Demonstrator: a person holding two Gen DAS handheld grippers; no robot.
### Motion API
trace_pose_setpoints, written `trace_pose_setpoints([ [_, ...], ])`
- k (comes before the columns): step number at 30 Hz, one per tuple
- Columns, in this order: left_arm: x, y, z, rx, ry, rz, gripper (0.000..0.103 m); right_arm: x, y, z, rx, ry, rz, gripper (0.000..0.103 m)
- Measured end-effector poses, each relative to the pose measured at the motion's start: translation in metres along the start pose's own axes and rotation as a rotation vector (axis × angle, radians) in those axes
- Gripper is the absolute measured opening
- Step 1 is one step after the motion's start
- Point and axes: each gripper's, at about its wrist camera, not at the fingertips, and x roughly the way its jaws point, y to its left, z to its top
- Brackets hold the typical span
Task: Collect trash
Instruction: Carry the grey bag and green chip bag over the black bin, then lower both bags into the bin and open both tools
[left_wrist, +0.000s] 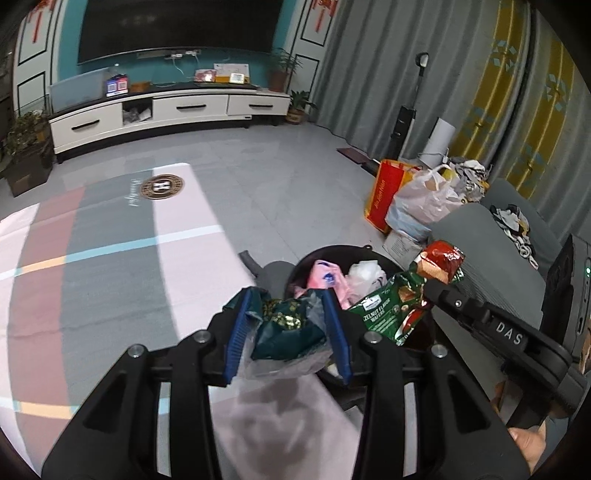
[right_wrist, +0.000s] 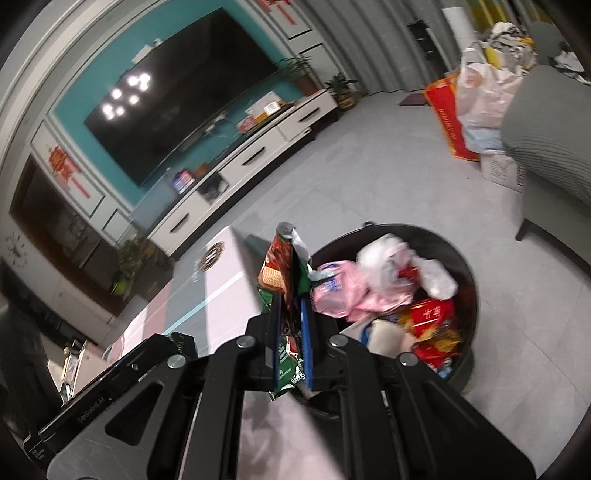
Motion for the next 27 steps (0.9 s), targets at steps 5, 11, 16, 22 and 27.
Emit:
trace_pose_setpoints([
  [5, 0.031, -0.018, 0.010, 0.008, 0.029, -0.025, 0.041, 0.004, -0.016, 0.006, 0.009, -0.009, -0.049, 0.010],
  [11, 0.066, -0.035, 0.017, 0.044, 0.055, -0.013, 0.043, 0.011, -0.023, 0.006, -0.032, -0.014, -0.121, 0.010],
  [16, 0.090, -0.043, 0.017, 0.067, 0.082, 0.001, 0.043, 0.019, -0.027, 0.005, -0.071, -0.002, -0.169, 0.010],
  [22, 0.116, -0.043, 0.014, 0.070, 0.125, 0.009, 0.043, 0.031, -0.031, 0.001, -0.088, 0.027, -0.197, 0.010],
  [27, 0.128, -0.042, 0.013, 0.068, 0.149, 0.010, 0.044, 0.043, -0.033, -0.001, -0.098, 0.060, -0.208, 0.010],
])
